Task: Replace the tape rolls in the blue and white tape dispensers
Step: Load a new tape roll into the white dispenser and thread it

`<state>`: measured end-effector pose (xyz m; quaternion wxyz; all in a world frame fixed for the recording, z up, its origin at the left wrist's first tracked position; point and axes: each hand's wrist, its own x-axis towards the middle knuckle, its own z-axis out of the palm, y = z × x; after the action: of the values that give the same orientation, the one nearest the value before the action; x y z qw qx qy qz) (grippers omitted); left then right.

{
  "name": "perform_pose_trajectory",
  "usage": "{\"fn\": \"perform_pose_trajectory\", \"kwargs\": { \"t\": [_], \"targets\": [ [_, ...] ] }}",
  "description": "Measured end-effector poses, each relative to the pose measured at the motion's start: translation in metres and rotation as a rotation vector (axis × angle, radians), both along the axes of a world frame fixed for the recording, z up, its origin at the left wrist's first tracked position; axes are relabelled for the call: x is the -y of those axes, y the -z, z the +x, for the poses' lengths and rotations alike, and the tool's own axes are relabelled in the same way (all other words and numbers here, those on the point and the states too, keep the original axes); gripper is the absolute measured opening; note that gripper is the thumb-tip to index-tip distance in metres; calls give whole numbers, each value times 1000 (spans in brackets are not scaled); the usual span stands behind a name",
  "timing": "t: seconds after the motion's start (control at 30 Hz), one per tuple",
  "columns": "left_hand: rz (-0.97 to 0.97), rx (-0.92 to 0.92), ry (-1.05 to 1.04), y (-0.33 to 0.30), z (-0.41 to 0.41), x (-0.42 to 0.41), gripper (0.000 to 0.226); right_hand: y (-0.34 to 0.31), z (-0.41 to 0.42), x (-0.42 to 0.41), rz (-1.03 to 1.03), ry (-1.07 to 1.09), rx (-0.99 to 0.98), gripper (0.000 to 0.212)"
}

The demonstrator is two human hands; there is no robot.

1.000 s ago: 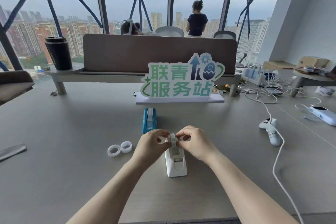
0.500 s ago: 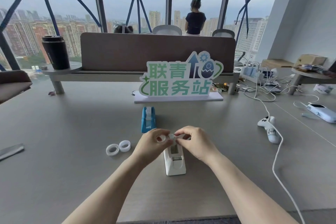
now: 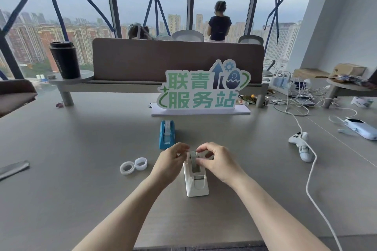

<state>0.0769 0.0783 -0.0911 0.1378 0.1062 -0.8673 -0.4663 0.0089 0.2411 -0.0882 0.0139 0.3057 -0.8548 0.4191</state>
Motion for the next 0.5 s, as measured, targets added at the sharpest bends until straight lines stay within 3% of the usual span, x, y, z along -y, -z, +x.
{"fn": "perform_pose_trajectory", "kwargs": {
  "t": [0.3, 0.5],
  "targets": [
    [12, -11, 24, 2, 6, 1, 35, -9, -5, 12, -29, -13, 70, 6],
    [-41, 28, 2, 4, -2, 3, 37, -5, -3, -1, -17, -116, -7, 16]
  ]
}}
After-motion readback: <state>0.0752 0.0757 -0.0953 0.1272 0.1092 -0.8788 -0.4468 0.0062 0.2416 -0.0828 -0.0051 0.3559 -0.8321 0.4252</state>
